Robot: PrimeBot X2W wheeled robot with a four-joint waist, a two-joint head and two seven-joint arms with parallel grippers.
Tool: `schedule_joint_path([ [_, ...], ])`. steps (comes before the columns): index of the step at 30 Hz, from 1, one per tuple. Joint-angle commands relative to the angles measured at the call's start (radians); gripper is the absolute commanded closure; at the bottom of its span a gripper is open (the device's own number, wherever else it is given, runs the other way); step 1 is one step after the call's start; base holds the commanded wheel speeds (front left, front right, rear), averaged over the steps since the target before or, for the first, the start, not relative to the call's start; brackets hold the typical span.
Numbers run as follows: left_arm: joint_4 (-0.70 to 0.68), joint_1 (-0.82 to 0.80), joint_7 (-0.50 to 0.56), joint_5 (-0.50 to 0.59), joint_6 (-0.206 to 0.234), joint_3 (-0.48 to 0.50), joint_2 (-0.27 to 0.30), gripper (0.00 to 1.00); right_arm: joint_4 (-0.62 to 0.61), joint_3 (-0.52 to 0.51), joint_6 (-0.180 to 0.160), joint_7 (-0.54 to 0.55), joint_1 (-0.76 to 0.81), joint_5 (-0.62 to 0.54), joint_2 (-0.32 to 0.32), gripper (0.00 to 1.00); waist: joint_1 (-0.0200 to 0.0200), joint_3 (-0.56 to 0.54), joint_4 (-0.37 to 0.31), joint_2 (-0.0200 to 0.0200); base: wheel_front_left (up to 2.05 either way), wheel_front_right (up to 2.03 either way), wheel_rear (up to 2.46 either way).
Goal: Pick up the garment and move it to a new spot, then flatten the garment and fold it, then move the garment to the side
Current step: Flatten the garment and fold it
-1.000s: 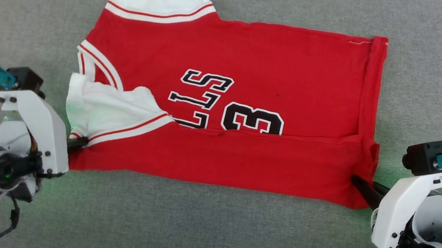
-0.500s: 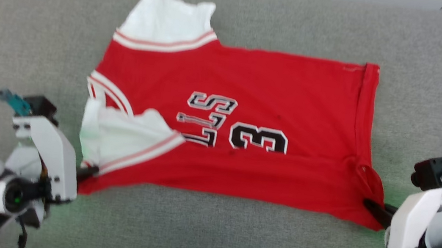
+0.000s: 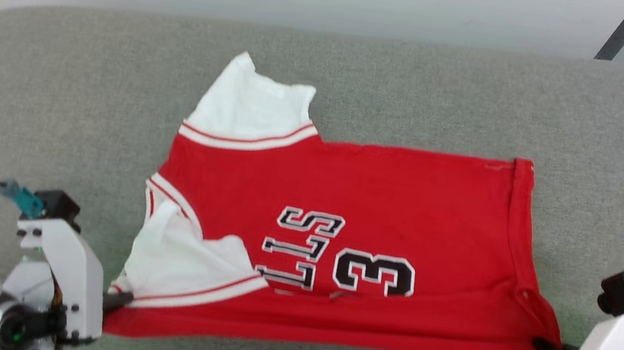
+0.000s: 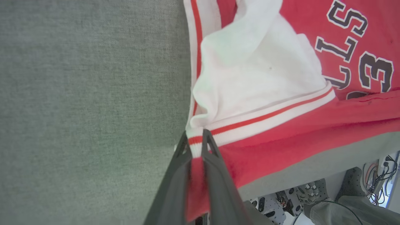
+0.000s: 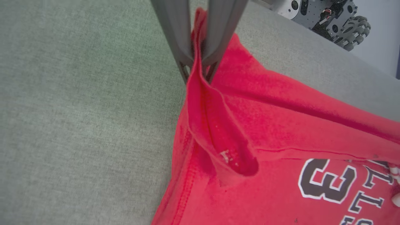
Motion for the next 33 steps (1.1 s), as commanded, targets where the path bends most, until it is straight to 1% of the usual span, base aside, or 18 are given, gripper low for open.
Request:
schedule_joint_path([
  [1,-0.012,0.025,-0.003,-0.005,0.017,0.001,0.016,1.0,-0.011,-0.016,-0.001,0.01,0.025,0.002,-0.011,1.0,0.0,-0.006,0.0,0.0,0.0,0.0,0.0],
  [5,-0.059,0.062,-0.009,-0.015,0.047,-0.006,0.037,1.0,-0.043,-0.039,-0.001,0.03,0.073,0.002,-0.006,1.0,0.0,-0.008,0.001,0.0,0.0,0.0,0.0],
  [10,-0.079,0.086,-0.028,-0.007,0.049,-0.014,0.028,1.0,-0.063,-0.045,-0.001,0.028,0.11,-0.008,0.014,1.0,0.0,-0.003,0.002,0.0,0.0,0.0,0.0],
  [11,-0.078,0.088,-0.03,-0.004,0.047,-0.016,0.023,1.0,-0.064,-0.043,-0.001,0.025,0.111,-0.011,0.017,0.95,0.0,-0.002,0.002,0.0,0.0,0.0,0.0],
  [12,-0.077,0.089,-0.031,-0.001,0.044,-0.02,0.02,1.0,-0.063,-0.04,-0.001,0.023,0.112,-0.014,0.019,0.69,0.0,-0.002,0.002,0.0,0.0,0.0,0.0],
  [13,-0.074,0.09,-0.031,0.001,0.043,-0.023,0.015,0.93,-0.063,-0.035,-0.001,0.023,0.113,-0.016,0.018,0.51,0.0,-0.002,0.002,0.0,0.0,0.0,0.0],
  [14,-0.072,0.09,-0.032,0.004,0.039,-0.026,0.011,0.74,-0.062,-0.032,-0.001,0.023,0.114,-0.014,0.018,0.14,0.0,-0.002,0.002,0.0,0.0,0.0,0.0],
  [15,-0.07,0.089,-0.031,0.007,0.036,-0.027,0.007,0.67,-0.061,-0.028,-0.001,0.022,0.114,-0.009,0.017,0.0,0.0,-0.002,0.002,0.0,0.0,0.0,0.0],
  [16,-0.07,0.089,-0.031,0.007,0.036,-0.027,0.007,0.67,-0.061,-0.028,-0.001,0.022,0.114,-0.009,0.017,0.0,0.0,-0.002,0.002,0.0,0.0,0.0,0.0],
  [17,-0.068,0.087,-0.03,0.012,0.033,-0.03,0.004,0.62,-0.061,-0.026,-0.001,0.021,0.112,-0.005,0.016,0.0,0.0,-0.002,0.002,0.0,0.0,0.0,0.0],
  [19,-0.063,0.082,-0.029,0.014,0.031,-0.032,-0.001,0.45,-0.063,-0.022,-0.001,0.024,0.108,-0.003,0.014,0.0,0.0,-0.002,0.001,0.0,0.0,0.0,0.0],
  [20,-0.061,0.081,-0.029,0.013,0.028,-0.032,-0.003,0.41,-0.066,-0.021,-0.001,0.025,0.105,0.0,0.013,0.0,0.0,-0.002,0.001,0.0,0.0,0.0,0.0],
  [21,-0.059,0.079,-0.029,0.015,0.027,-0.032,-0.004,0.29,-0.069,-0.022,-0.001,0.023,0.103,0.004,0.013,0.0,0.0,-0.003,0.0,0.0,0.0,0.0,0.0],
  [22,-0.058,0.076,-0.031,0.018,0.026,-0.032,-0.003,0.14,-0.074,-0.025,-0.001,0.023,0.102,0.007,0.013,0.0,0.0,-0.003,-0.001,0.0,0.0,0.0,0.0],
  [23,-0.059,0.073,-0.032,0.019,0.025,-0.03,-0.001,0.04,-0.08,-0.029,-0.001,0.022,0.101,0.008,0.016,0.0,0.0,-0.003,-0.002,0.0,0.0,0.0,0.0],
  [24,-0.062,0.07,-0.033,0.02,0.024,-0.027,0.001,0.0,-0.087,-0.034,-0.001,0.019,0.101,0.009,0.017,0.0,0.0,-0.003,-0.003,0.0,0.0,0.0,0.0],
  [30,-0.096,0.036,-0.051,0.041,0.027,0.002,0.04,0.0,-0.15,-0.054,-0.001,-0.038,0.086,0.001,0.02,0.0,0.0,0.003,-0.019,0.0,0.0,0.0,0.0],
  [33,-0.118,0.001,-0.054,0.06,0.028,0.023,0.062,0.0,-0.181,-0.05,-0.001,-0.11,0.067,-0.017,0.015,0.0,0.0,0.009,-0.033,0.0,0.0,0.0,0.0],
])
